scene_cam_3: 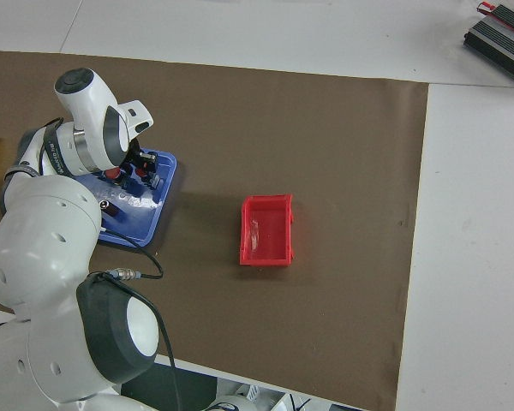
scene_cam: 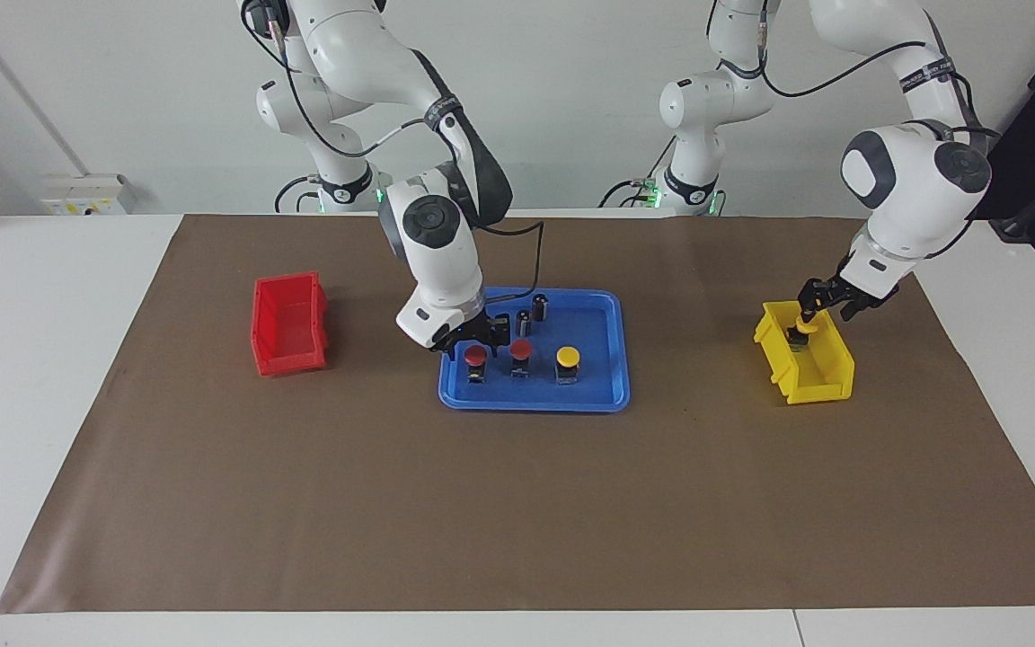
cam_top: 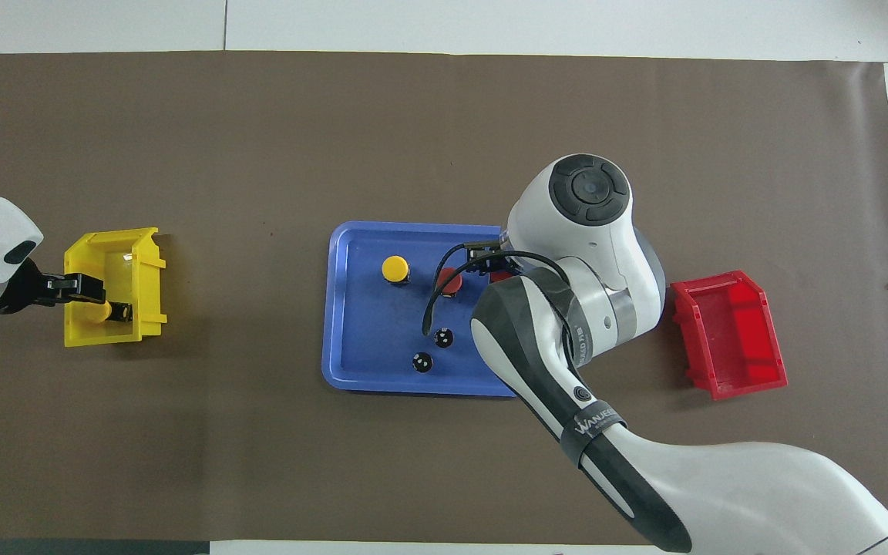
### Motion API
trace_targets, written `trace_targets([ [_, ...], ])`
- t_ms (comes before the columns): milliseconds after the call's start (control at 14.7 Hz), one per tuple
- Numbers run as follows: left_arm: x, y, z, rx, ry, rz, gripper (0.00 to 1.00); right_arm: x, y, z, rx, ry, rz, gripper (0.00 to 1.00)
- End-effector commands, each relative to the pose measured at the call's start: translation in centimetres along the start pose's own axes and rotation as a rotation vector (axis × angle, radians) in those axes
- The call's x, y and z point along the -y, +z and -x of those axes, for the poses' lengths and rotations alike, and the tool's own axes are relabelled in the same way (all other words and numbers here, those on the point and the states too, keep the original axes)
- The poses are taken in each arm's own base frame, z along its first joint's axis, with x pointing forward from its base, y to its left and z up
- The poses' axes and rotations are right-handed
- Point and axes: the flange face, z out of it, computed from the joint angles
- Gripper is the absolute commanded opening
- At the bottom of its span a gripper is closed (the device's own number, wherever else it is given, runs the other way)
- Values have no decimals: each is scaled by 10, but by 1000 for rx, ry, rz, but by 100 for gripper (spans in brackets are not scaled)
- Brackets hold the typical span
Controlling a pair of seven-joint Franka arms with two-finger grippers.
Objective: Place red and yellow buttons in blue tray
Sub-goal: 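Release the red button in the tray while the left gripper grasps yellow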
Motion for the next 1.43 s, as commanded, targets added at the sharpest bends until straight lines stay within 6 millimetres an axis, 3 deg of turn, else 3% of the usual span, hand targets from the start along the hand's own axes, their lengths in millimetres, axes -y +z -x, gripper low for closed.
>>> trace_targets([
  [0, -8, 10, 6, -13, -33, 5, 75, -26, -53, -15, -38, 2, 61, 100],
  [136, -9, 19, 7, 2, -33, 7, 75, -61, -92, -31, -35, 49, 79, 100],
  [340, -9, 23, 7, -22, -33, 5, 75, -119, -155, -32, -22, 143, 93, 100],
  [544, -9, 25, 8, -25, -31, 5, 73, -186, -203, -18, -23, 173, 96, 100],
  [748, -9, 32, 11, -12, -34, 6, 71, -240, -253, 8, -17, 148, 91, 100],
  [816, -9, 32, 11, -13, -34, 6, 67, -253, -269, 12, -5, 149, 92, 100],
  [884, -10, 32, 11, -13, -34, 6, 56, -267, -281, 15, 5, 128, 91, 100],
  [1020, -9, 32, 11, -10, -34, 6, 30, -280, -282, 17, 21, 92, 92, 100],
  [1156, -9, 31, 10, -7, -36, 7, 11, -301, -283, 21, 43, 94, 119, 100],
  [1293, -9, 13, -2, 6, -33, 9, 2, -317, -285, 33, 50, 82, 126, 100],
  [1361, -9, -11, -10, 16, -31, 10, 2, -320, -273, 41, 56, 82, 123, 100],
])
